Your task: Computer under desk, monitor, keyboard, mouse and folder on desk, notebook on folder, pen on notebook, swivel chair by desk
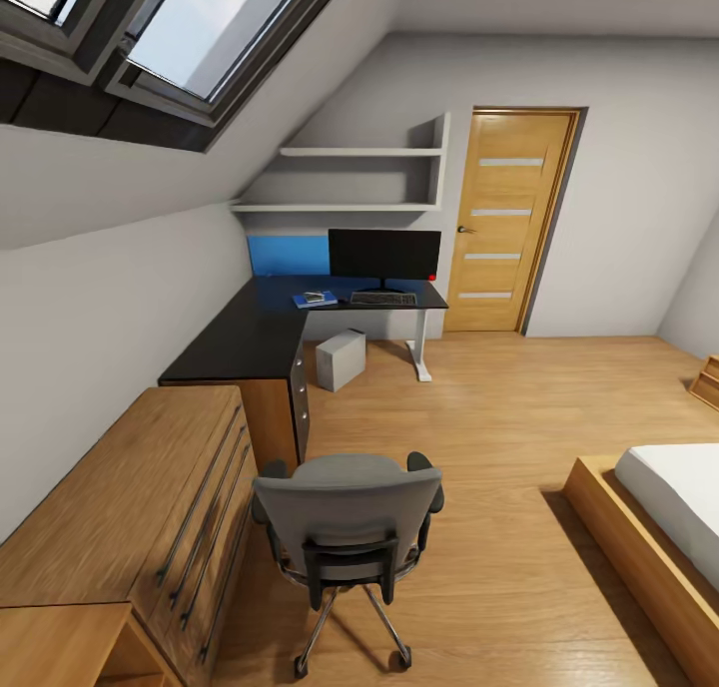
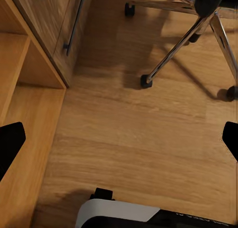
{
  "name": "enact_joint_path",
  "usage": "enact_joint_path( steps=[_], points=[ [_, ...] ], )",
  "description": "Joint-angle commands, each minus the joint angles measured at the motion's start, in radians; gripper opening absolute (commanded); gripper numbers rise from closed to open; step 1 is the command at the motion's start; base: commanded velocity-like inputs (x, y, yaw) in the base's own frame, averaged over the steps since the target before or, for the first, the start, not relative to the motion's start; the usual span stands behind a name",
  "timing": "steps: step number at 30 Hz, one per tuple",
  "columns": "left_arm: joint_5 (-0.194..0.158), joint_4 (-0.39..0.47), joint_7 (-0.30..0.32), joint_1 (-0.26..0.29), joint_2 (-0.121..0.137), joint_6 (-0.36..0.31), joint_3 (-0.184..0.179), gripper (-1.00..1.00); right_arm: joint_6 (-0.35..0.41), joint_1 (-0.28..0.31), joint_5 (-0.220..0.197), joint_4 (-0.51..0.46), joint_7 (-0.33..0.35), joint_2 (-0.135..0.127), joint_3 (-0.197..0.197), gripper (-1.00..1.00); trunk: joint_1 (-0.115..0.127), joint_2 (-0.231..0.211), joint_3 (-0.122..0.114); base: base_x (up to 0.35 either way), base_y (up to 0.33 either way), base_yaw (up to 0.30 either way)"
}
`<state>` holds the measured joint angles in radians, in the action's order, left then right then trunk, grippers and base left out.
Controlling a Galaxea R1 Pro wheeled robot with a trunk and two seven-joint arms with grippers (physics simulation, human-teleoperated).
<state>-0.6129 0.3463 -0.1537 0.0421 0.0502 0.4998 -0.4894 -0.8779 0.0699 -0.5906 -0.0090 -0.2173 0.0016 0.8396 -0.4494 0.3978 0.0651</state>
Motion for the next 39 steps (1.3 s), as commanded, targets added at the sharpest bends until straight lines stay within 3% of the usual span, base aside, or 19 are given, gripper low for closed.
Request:
enact_joint_path(
  steps=[1,2,8,9,39],
  points=[
    [-0.004,0.005,-0.009,0.001,0.0,0.0,-0.009,1.0,-0.002,0.001,-0.003,-0.033,-0.009,0.001,0.008,1.0,-0.001,0.002,0.002,0.0,0.0,0.0],
    [-0.004,0.006,-0.009,0.001,0.0,-0.001,-0.009,1.0,-0.002,0.001,-0.002,-0.082,-0.011,0.001,0.007,1.0,-0.004,0.009,0.005,0.0,0.0,0.0],
    [-0.004,0.006,-0.01,0.001,-0.001,-0.002,-0.009,1.0,-0.002,0.005,0.001,-0.162,-0.013,0.0,0.007,1.0,-0.027,0.051,0.024,0.0,0.0,0.0],
    [-0.045,0.007,-0.012,0.001,0.0,-0.001,-0.009,1.0,-0.01,0.014,0.0,-0.201,-0.014,0.0,0.006,1.0,-0.027,0.051,0.024,0.0,0.0,0.0],
    [-0.053,-0.007,-0.003,0.001,-0.001,0.0,-0.014,1.0,-0.013,0.014,-0.005,-0.192,-0.013,0.001,0.001,1.0,-0.027,0.051,0.024,-0.085,0.0,0.0]
  ],
)
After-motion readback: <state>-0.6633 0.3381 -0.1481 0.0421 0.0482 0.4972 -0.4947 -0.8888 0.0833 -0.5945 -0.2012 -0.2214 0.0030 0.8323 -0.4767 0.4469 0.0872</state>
